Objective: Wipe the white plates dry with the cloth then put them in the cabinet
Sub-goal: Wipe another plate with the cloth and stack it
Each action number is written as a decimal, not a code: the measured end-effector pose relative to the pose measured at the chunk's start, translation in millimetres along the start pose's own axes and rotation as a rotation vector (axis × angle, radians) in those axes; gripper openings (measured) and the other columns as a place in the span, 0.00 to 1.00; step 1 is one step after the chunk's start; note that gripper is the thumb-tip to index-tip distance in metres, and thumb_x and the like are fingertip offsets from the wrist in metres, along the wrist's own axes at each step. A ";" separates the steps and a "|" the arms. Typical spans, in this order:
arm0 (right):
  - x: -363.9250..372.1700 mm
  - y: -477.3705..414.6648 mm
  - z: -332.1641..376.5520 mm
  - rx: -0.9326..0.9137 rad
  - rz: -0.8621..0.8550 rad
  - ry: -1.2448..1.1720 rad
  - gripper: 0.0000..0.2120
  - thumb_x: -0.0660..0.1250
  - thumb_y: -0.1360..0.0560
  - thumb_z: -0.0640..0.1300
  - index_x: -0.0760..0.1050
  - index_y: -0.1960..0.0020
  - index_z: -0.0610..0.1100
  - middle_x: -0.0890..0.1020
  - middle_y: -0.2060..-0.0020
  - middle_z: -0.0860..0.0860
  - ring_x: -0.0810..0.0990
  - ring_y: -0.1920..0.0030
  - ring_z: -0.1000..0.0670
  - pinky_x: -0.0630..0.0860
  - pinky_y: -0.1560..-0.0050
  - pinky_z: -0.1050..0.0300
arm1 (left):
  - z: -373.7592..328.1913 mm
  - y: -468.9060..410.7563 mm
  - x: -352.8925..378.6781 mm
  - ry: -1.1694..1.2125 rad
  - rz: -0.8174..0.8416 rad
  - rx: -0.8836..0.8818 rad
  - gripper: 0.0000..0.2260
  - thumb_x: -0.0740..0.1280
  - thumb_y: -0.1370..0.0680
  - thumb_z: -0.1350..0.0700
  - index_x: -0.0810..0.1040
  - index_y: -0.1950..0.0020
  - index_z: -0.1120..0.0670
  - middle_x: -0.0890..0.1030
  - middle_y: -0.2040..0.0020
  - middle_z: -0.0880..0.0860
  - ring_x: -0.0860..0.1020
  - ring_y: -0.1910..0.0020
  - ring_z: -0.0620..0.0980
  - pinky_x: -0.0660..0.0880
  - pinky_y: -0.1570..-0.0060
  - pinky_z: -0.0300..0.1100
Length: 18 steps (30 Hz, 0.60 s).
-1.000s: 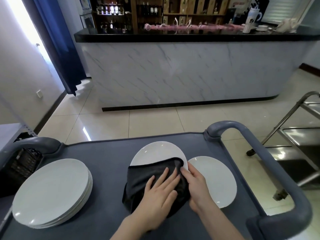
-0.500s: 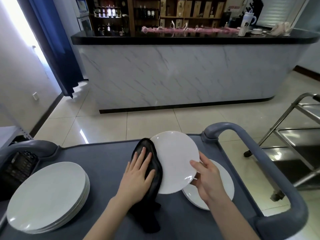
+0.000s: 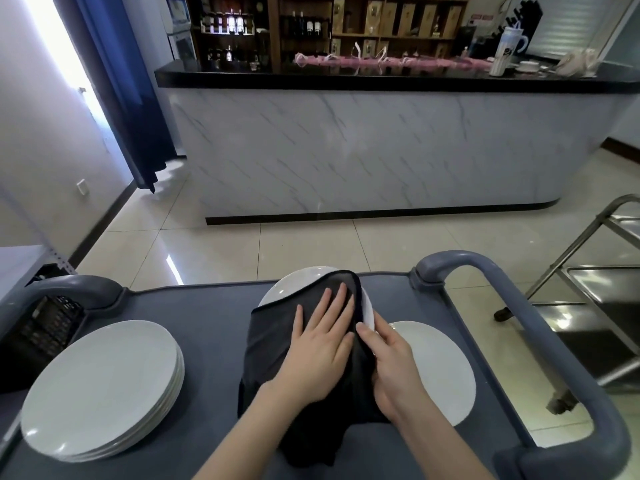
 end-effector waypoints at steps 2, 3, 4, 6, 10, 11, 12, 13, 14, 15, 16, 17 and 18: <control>0.3 1.5 -0.8 0.013 0.018 0.026 0.16 0.61 0.19 0.36 0.79 0.35 0.48 0.84 0.42 0.46 0.81 0.39 0.46 0.77 0.40 0.50 | 6.1 -8.4 -3.9 -0.007 -0.009 0.027 0.24 0.45 0.16 0.46 0.33 0.26 0.37 0.32 0.24 0.35 0.31 0.25 0.37 0.35 0.24 0.54; 0.5 2.7 0.1 0.017 0.036 0.046 0.16 0.61 0.19 0.36 0.80 0.36 0.50 0.84 0.42 0.46 0.82 0.40 0.46 0.79 0.42 0.50 | 9.8 -10.2 -5.5 -0.009 -0.017 0.038 0.24 0.43 0.17 0.43 0.33 0.26 0.37 0.31 0.24 0.35 0.31 0.25 0.37 0.34 0.24 0.52; 0.2 4.4 1.4 0.019 0.051 0.079 0.17 0.62 0.19 0.37 0.80 0.37 0.52 0.84 0.42 0.47 0.83 0.41 0.47 0.81 0.45 0.51 | 14.8 -10.8 -6.6 -0.006 -0.027 0.039 0.25 0.42 0.19 0.41 0.33 0.26 0.36 0.31 0.24 0.35 0.31 0.25 0.36 0.34 0.24 0.51; -1.8 7.2 6.3 0.016 0.067 0.149 0.18 0.62 0.19 0.37 0.81 0.39 0.56 0.84 0.42 0.50 0.84 0.43 0.48 0.82 0.53 0.54 | 29.9 -10.6 -9.6 0.011 -0.065 -0.009 0.26 0.41 0.20 0.39 0.32 0.26 0.35 0.31 0.24 0.35 0.30 0.25 0.37 0.34 0.25 0.50; -11.8 6.5 19.3 -0.011 0.060 0.182 0.21 0.62 0.21 0.35 0.81 0.41 0.59 0.85 0.44 0.51 0.85 0.49 0.50 0.81 0.59 0.53 | 65.9 -1.2 -17.5 0.037 -0.163 -0.138 0.27 0.49 0.17 0.42 0.37 0.23 0.37 0.33 0.23 0.37 0.33 0.24 0.38 0.37 0.24 0.46; -14.9 6.1 23.8 -0.024 0.057 0.198 0.22 0.62 0.21 0.34 0.81 0.42 0.60 0.85 0.44 0.51 0.85 0.51 0.50 0.81 0.59 0.53 | 71.8 3.3 -20.8 0.115 -0.200 -0.144 0.28 0.53 0.17 0.44 0.42 0.21 0.39 0.38 0.21 0.38 0.39 0.23 0.38 0.42 0.24 0.43; -17.4 5.6 28.5 -0.036 0.056 0.214 0.22 0.62 0.21 0.34 0.81 0.42 0.61 0.85 0.45 0.51 0.85 0.52 0.50 0.81 0.59 0.54 | 77.5 7.7 -24.6 0.234 -0.240 -0.153 0.29 0.58 0.17 0.46 0.48 0.20 0.41 0.45 0.20 0.38 0.46 0.23 0.37 0.48 0.24 0.40; -20.0 5.1 32.8 -0.046 0.053 0.231 0.22 0.63 0.21 0.35 0.81 0.42 0.61 0.85 0.45 0.51 0.85 0.51 0.50 0.81 0.59 0.54 | 83.0 12.2 -28.5 0.364 -0.283 -0.170 0.27 0.61 0.18 0.49 0.54 0.21 0.42 0.54 0.22 0.39 0.54 0.25 0.35 0.55 0.26 0.37; -21.9 4.7 36.4 -0.054 0.053 0.251 0.21 0.63 0.21 0.36 0.81 0.42 0.62 0.85 0.45 0.52 0.85 0.51 0.50 0.81 0.59 0.54 | 87.6 16.2 -33.1 0.482 -0.337 -0.191 0.25 0.63 0.19 0.52 0.59 0.24 0.42 0.63 0.25 0.39 0.61 0.29 0.33 0.60 0.29 0.36; -23.0 4.5 39.4 -0.062 0.057 0.275 0.20 0.64 0.21 0.37 0.81 0.42 0.62 0.85 0.45 0.52 0.85 0.50 0.50 0.81 0.59 0.55 | 91.1 19.3 -38.2 0.570 -0.393 -0.219 0.21 0.63 0.19 0.54 0.64 0.27 0.42 0.69 0.30 0.39 0.66 0.33 0.32 0.65 0.32 0.38; -22.9 4.4 41.4 -0.069 0.065 0.301 0.20 0.64 0.20 0.38 0.81 0.41 0.62 0.85 0.44 0.53 0.85 0.48 0.51 0.81 0.59 0.56 | 93.4 21.3 -42.8 0.629 -0.440 -0.252 0.18 0.63 0.18 0.55 0.66 0.31 0.41 0.73 0.35 0.39 0.70 0.36 0.33 0.68 0.35 0.39; -22.0 4.8 43.6 -0.079 0.078 0.327 0.19 0.64 0.20 0.39 0.80 0.40 0.62 0.85 0.44 0.54 0.84 0.47 0.52 0.80 0.58 0.57 | 94.2 22.6 -47.0 0.669 -0.471 -0.281 0.16 0.62 0.18 0.56 0.68 0.34 0.40 0.75 0.38 0.38 0.72 0.39 0.34 0.70 0.38 0.40; -19.8 5.5 46.2 -0.096 0.095 0.353 0.18 0.63 0.19 0.40 0.79 0.39 0.62 0.84 0.43 0.55 0.84 0.46 0.53 0.80 0.58 0.59 | 93.5 23.2 -51.1 0.696 -0.490 -0.295 0.15 0.62 0.18 0.57 0.68 0.36 0.39 0.76 0.41 0.38 0.73 0.41 0.34 0.71 0.42 0.39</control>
Point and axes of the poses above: each hand's wrist, its own y-axis away from the middle knuckle, its own x-axis out of the palm, z = x × y, the point moved 9 cm from there along -y, towards the middle knuckle
